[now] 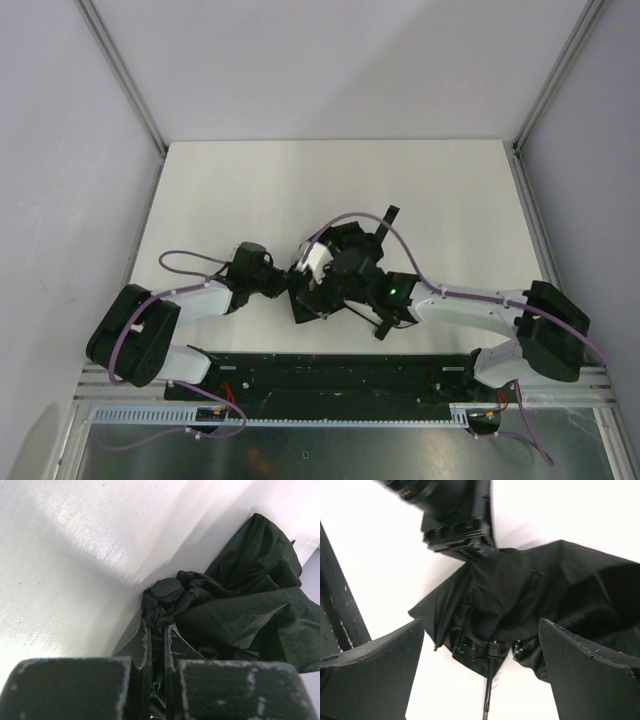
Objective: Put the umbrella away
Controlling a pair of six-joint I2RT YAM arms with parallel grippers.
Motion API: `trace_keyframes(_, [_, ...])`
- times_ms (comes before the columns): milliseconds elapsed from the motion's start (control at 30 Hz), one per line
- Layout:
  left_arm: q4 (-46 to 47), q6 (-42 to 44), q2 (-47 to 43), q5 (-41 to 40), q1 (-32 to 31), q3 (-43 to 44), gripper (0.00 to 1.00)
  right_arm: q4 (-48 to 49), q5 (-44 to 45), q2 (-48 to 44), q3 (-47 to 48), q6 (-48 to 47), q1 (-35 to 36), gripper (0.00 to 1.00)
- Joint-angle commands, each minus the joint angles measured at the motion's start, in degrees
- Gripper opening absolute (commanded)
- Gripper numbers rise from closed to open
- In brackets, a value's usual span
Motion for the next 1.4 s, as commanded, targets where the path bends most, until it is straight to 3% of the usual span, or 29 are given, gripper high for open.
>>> trace_keyframes(0, [-12.0,1.2,0.9,-1.8,-0.5,-0.4,0.00,6.3,1.5,6.1,1.1,-11.6,3.7,0.99])
trace_keyframes(267, [-14.4,0.7,1.0,-1.2,-0.5,1.2,0.00,11.7,1.2,18.0,2.1,-12.2,5.3,0.99])
trace_keyframes(433, [-15.4,1.1,0.8,-1.3,-0.5,1.6,0.00,11.0,12.8,25.3,3.9,-10.0,5.3,0.95])
trace_keyframes(500, [-15.7,1.3,0.7,-1.4,-0.5,1.7,0.00,9.4,15.2,27.3,4.2,-8.7,4.2,0.86])
trace_keyframes(533, [-15.8,1.5,0.6,-1.4,-0.5,1.8,0.00,8.7,14.3,27.9,4.3,-7.6,3.4,0.76])
trace_keyframes(633, [-16.0,2.8,0.8,-1.4,-0.5,2.4,0.00,5.1,6.1,29.3,4.6,-3.3,-0.2,0.48])
trace_keyframes(833, [-16.0,5.9,0.9,-2.0,-0.5,3.9,0.00,-0.3,-11.5,31.6,4.8,2.8,-4.8,0.06])
trace_keyframes(1000, [-15.9,10.7,0.8,-3.2,-0.4,6.7,0.01,-3.3,-26.3,34.1,4.7,8.0,-7.7,0.00])
trace_keyframes(1067, [-15.9,13.8,0.6,-3.4,-0.2,8.5,0.13,-3.3,-30.5,34.6,4.7,10.2,-8.3,0.00])
trace_keyframes(1167, [-15.9,18.8,-1.3,-4.9,1.0,11.4,0.52,-3.0,-35.7,35.8,4.7,13.5,-9.7,0.00])
trace_keyframes(1300, [-15.9,22.4,-7.3,-3.0,5.6,12.3,0.90,-1.8,-40.7,37.9,4.7,17.8,-11.5,0.00])
trace_keyframes(1367, [-16.0,23.1,-10.9,-0.3,8.5,11.5,0.97,0.5,-42.6,39.1,4.8,20.2,-12.4,0.00])
